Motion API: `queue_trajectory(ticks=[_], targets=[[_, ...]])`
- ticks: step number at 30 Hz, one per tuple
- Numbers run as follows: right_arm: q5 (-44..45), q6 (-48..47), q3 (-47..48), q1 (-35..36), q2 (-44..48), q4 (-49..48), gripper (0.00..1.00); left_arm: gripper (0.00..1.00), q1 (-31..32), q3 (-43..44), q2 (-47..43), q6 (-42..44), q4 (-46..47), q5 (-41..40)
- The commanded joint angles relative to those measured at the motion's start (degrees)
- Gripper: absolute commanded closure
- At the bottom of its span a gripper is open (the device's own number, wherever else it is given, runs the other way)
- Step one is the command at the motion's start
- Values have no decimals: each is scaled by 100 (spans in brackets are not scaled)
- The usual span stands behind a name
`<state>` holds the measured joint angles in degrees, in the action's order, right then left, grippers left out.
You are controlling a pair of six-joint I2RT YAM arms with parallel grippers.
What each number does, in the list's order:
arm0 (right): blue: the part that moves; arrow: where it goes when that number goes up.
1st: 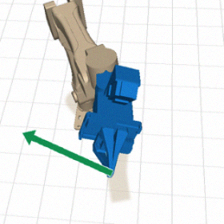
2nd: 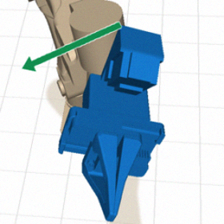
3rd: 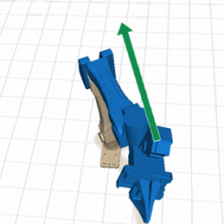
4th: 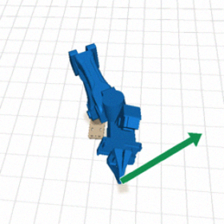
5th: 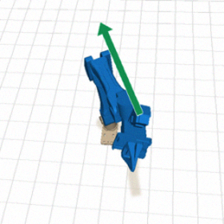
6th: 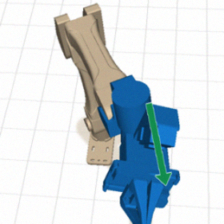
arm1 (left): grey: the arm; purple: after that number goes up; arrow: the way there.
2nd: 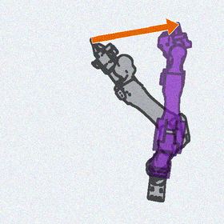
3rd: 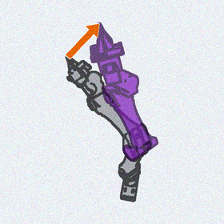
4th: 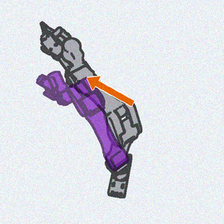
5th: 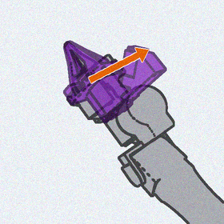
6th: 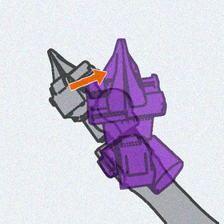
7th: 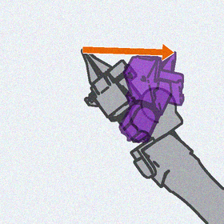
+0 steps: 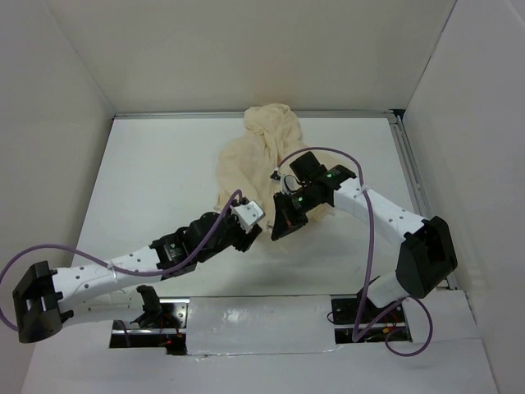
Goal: Zip up the jacket
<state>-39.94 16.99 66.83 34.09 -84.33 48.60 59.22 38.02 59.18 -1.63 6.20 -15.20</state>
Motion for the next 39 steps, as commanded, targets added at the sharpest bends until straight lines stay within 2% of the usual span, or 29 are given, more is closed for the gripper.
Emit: queue_trajectory(ticks=[1, 4, 8, 14, 23, 30, 34, 35, 36, 39], targets=[[-461, -56, 261, -86, -65, 176, 100, 37, 212, 179, 242, 699, 602, 80], [-716, -30, 252, -200, -74, 150, 100, 37, 388, 276, 515, 962, 646, -438], [-901, 32, 252, -323, -48, 132, 100, 38, 406, 329, 639, 910, 498, -764], [-1270, 58, 208, -455, -92, 71, 100, 38, 424, 197, 402, 936, 645, -493], [-1551, 111, 181, -455, -66, -17, 100, 42, 424, 241, 893, 1349, 1155, -484], [-1692, 102, 173, -543, -118, 0, 100, 61, 424, 127, 824, 1420, 1464, -212], [-1859, 102, 76, -614, -171, -52, 100, 69, 432, -5, 447, 1420, 1551, 139], [-1894, 102, 76, -622, -180, -70, 100, 82, 432, -14, 376, 1446, 1534, 236], [-1903, 111, 59, -631, -180, -79, 100, 100, 432, -101, 288, 1420, 1655, 237], [-1938, 120, 76, -666, -171, -131, 100, 100, 441, -286, -37, 1516, 1744, 325]])
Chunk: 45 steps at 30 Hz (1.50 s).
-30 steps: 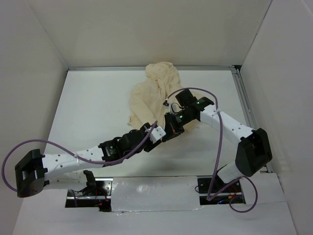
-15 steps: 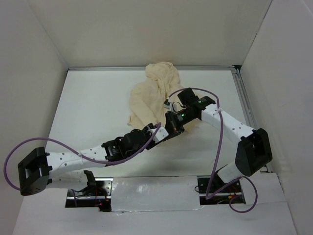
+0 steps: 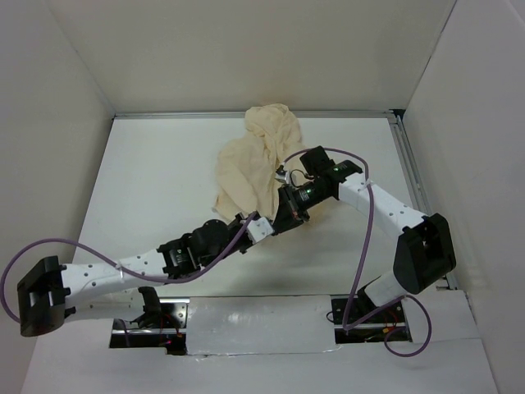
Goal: Zip up the jacket
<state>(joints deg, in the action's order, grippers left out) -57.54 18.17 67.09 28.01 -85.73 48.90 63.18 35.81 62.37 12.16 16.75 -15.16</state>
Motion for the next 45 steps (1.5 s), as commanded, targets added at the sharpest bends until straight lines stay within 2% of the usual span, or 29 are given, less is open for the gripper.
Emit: queue_trajectory(ticks=[1, 4, 10, 13, 14, 17, 20, 26, 29, 30, 33, 35, 38, 39, 41, 42, 43, 45], targets=[[-170, 11, 67, -67, -22, -171, 100, 100, 46, -92, -400, 172, 689, 407], [-109, 19, 225, -129, -5, -110, 100, 100, 46, -153, -471, 164, 558, 575], [-179, -103, 463, -199, -5, 329, 100, 100, 45, -75, -191, 67, 347, 382], [934, -34, 682, -252, 162, 505, 100, 100, 63, 13, -111, 49, 276, 356], [1773, -16, 735, -252, 214, 602, 100, 100, 54, 5, -93, 49, 258, 347], [2998, 54, 884, -244, 347, 769, 100, 100, 72, -13, -181, 58, 267, 425], [3948, 178, 937, -86, 277, 971, 100, 100, 72, -57, -242, 85, 320, 426], [5022, 450, 1244, 292, 250, 945, 100, 100, 107, -48, -366, 67, 232, 619], [6418, 722, 1683, 381, -21, 1129, 100, 100, 133, -83, -489, 23, 206, 742], [7135, 766, 1806, 389, -275, 1182, 100, 100, 142, -118, -541, -3, 188, 777], [8377, 1056, 2605, 328, -934, 1735, 100, 100, 151, -171, -752, -91, 127, 795], [9072, 978, 3395, 214, -1820, 1816, 100, 100, 169, -223, -989, -205, 22, 865], [9356, 1030, 4300, 30, -2604, 2087, 100, 100, 169, -311, -1165, -346, -75, 997], [9444, 969, 4930, -23, -3094, 2114, 100, 100, 169, -338, -1244, -425, -128, 1076], [9707, 934, 5566, -146, -3571, 2123, 100, 100, 177, -417, -1297, -495, -163, 1085], [9944, 855, 6265, -199, -3799, 2167, 100, 100, 177, -426, -1324, -548, -207, 1016], [10146, 854, 6594, -269, -4254, 2132, 100, 100, 186, -452, -1324, -601, -234, 928], [10376, 697, 7235, -567, -4582, 1905, 100, 100, 195, -470, -1341, -662, -286, 909]])
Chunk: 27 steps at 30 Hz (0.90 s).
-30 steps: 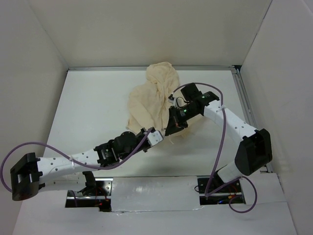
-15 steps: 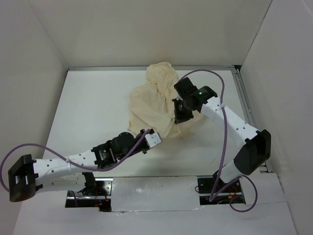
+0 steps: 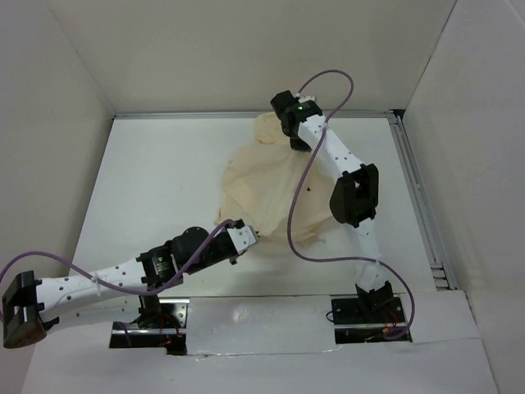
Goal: Zip up the jacket
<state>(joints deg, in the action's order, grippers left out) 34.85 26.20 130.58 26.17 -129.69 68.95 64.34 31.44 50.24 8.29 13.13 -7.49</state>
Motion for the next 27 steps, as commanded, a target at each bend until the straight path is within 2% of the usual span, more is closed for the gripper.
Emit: queue_trajectory(ticks=[1, 6, 10, 11, 15, 20, 21, 22, 23, 24, 25, 26, 27], targets=[[1208, -115, 977, -515, -284, -518, 100, 100, 88, -59, -146, -276, 85, 168], [700, -158, 723, -1421, -347, -2241, 100, 100, 105, -42, -243, -390, -213, 230], [-213, -632, 898, -1545, -435, -3044, 100, 100, 97, 46, -208, -521, -547, 344], [-163, -694, 1003, -1536, -461, -3263, 100, 100, 105, 64, -155, -557, -591, 318], [-426, -853, 1522, -1659, -488, -3554, 100, 100, 97, 196, -67, -785, -979, 283], [-400, -1098, 1083, -1677, -30, -3916, 98, 100, 97, 310, -32, -1128, -1224, 256], [-452, -1151, 1161, -1677, -30, -3846, 92, 100, 97, 336, -40, -1180, -1251, 213], [-505, -1274, 1180, -1677, 5, -3801, 80, 100, 97, 354, -67, -1303, -1268, 134], [-645, -1310, 1128, -1677, 57, -3801, 49, 96, 97, 371, -75, -1339, -1451, 20], [-733, -1327, 1058, -1677, 240, -3827, 9, 87, 88, 467, -84, -1426, -1531, -42], [-839, -1336, 839, -1677, 347, -3845, 0, 57, 97, 520, -119, -1575, -1715, -121], [-900, -1328, 707, -1677, 470, -3862, 0, 40, 97, 582, -137, -1707, -1821, -217], [-988, -1275, 453, -1703, 714, -3889, 0, 31, 97, 678, -189, -1943, -1961, -462]])
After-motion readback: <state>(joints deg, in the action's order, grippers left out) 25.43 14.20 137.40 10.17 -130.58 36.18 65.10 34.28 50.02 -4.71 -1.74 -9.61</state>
